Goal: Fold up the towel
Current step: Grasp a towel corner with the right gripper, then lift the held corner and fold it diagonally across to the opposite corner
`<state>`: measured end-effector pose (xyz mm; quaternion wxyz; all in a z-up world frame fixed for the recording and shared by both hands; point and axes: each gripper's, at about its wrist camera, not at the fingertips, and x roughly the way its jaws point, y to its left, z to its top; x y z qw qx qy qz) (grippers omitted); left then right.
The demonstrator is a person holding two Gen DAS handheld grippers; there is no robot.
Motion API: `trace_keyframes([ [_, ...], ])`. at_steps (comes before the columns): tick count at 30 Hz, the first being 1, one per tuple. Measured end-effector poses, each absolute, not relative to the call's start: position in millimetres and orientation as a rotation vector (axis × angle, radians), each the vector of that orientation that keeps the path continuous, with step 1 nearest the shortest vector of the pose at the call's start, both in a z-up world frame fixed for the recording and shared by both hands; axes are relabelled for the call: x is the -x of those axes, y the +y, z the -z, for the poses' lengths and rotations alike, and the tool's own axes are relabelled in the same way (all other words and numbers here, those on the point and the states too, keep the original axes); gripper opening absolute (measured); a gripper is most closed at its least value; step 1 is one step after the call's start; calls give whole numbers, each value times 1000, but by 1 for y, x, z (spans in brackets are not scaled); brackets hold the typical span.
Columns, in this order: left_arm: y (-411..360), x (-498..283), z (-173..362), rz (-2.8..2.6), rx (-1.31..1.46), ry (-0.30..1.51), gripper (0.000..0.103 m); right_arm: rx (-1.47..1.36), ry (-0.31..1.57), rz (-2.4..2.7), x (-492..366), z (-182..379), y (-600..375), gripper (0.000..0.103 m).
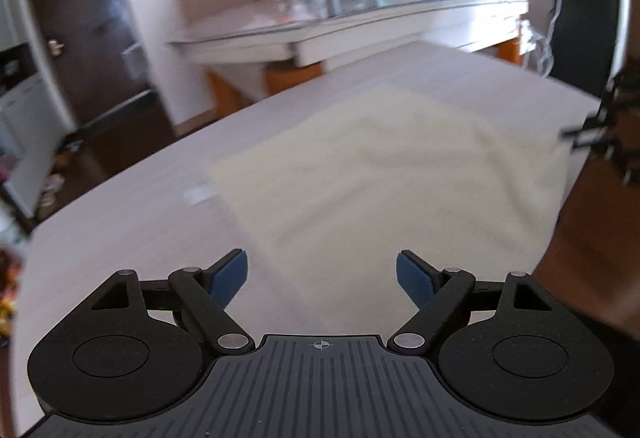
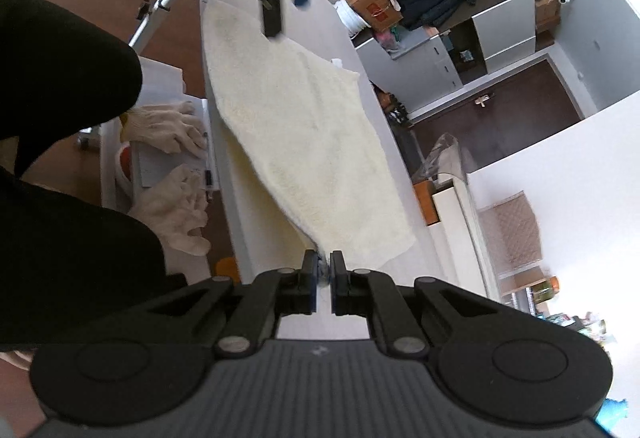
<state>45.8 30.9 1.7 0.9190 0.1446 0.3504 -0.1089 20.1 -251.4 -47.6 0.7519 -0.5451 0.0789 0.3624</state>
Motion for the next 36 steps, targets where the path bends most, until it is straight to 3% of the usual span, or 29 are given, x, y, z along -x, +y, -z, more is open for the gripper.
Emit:
trace_keyframes([
  [19,42,-17,15,234,-320,698,87,1321,143,-746,-18,22,-231,7],
  [36,37,-12,11,273,-431,704,88,1531,-73,-845,-91,-14,-141,7],
])
